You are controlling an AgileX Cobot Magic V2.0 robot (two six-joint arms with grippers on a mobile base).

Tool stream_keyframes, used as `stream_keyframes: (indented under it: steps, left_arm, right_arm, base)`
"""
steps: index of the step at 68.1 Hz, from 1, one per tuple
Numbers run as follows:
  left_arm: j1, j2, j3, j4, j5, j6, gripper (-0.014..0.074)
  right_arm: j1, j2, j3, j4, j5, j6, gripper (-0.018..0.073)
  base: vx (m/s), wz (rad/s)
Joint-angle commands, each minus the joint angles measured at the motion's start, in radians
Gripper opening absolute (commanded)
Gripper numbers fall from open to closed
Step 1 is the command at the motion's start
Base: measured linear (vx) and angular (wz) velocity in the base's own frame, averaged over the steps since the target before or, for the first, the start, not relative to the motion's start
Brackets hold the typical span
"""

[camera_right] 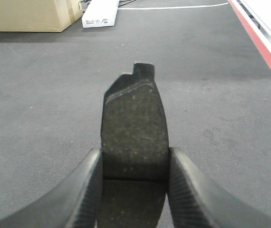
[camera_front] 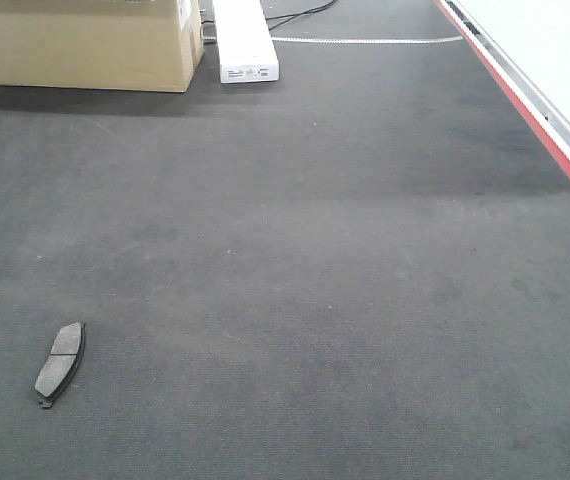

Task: Move and align brake pads A on conveyor
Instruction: 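Open the left gripper to release the pad on the belt, lift away, then lower the right gripper with its pad onto the belt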

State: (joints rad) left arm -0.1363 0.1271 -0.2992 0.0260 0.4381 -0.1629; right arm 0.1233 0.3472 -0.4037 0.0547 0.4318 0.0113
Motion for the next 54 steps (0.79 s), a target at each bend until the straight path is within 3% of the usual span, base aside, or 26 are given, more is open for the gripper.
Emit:
stream_keyframes:
  steps: [1, 11, 26, 38, 54]
  left_arm:
    - [-0.006, 0.013, -0.025, -0.003, -0.08, -0.001, 0.0351]
    - [-0.006, 0.013, -0.025, -0.003, -0.08, -0.001, 0.0351]
    - [-0.006, 0.013, -0.025, -0.003, -0.08, -0.001, 0.0351]
    - [-0.005, 0.013, -0.025, -0.003, -0.08, -0.001, 0.0351]
    - [-0.005, 0.013, -0.025, -0.003, -0.08, -0.001, 0.0351]
  right_arm:
    - [-0.004, 0.009, -0.032, -0.002, -0.101, -0.011, -0.0007]
    - [-0.004, 0.021, -0.033, 0.007, -0.053, 0.05, -0.0007]
    - [-0.004, 0.093, -0.035, 0.022, -0.069, 0.038, -0.0006]
    - [-0.004, 0.29, -0.077, 0.028, -0.06, 0.038, -0.0003]
    - [-0.004, 0.633, -0.278, 0.032, 0.054, 0.038, 0.0004]
  base:
    - [0.0, 0.0]
    - [0.0, 0.0]
    - [0.0, 0.0]
    - [0.0, 0.0]
    - [0.0, 0.0]
